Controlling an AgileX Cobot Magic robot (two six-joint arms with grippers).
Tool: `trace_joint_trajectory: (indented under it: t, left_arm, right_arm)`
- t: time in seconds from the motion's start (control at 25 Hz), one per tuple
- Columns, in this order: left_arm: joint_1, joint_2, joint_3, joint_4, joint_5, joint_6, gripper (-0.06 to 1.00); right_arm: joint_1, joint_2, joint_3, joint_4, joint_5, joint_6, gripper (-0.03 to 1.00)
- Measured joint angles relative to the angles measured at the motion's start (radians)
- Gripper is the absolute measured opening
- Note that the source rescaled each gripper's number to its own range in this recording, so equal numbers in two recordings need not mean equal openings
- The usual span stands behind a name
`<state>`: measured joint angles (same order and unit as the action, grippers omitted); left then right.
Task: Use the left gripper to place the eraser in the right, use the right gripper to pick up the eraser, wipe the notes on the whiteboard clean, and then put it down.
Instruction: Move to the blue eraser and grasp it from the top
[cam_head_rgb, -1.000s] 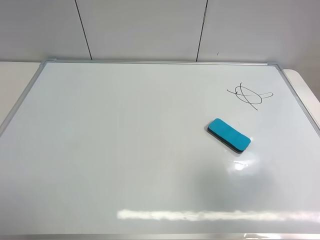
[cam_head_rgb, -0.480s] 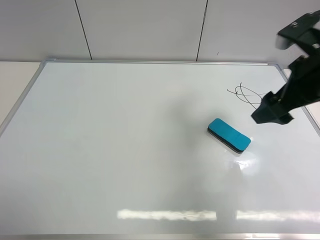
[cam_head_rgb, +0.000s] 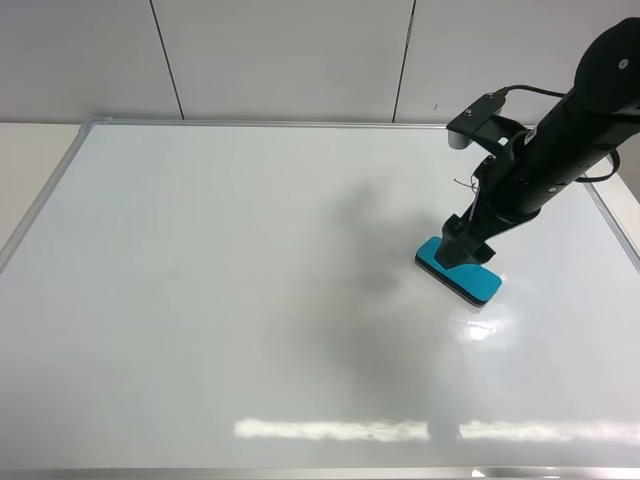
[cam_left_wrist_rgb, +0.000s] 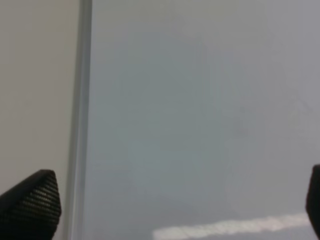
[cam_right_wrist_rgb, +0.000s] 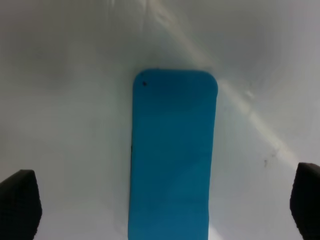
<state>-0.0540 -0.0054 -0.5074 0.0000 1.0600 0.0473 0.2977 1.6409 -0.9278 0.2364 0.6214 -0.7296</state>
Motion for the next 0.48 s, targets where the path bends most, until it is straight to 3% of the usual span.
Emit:
trace_joint_trajectory:
  t: [0.48]
  left_arm:
    - [0.000,0.000,0.000,0.000,0.000,0.000,1.00]
  right_arm:
    - [0.000,0.096,-0.001,0.034,-0.064,-0.035,1.00]
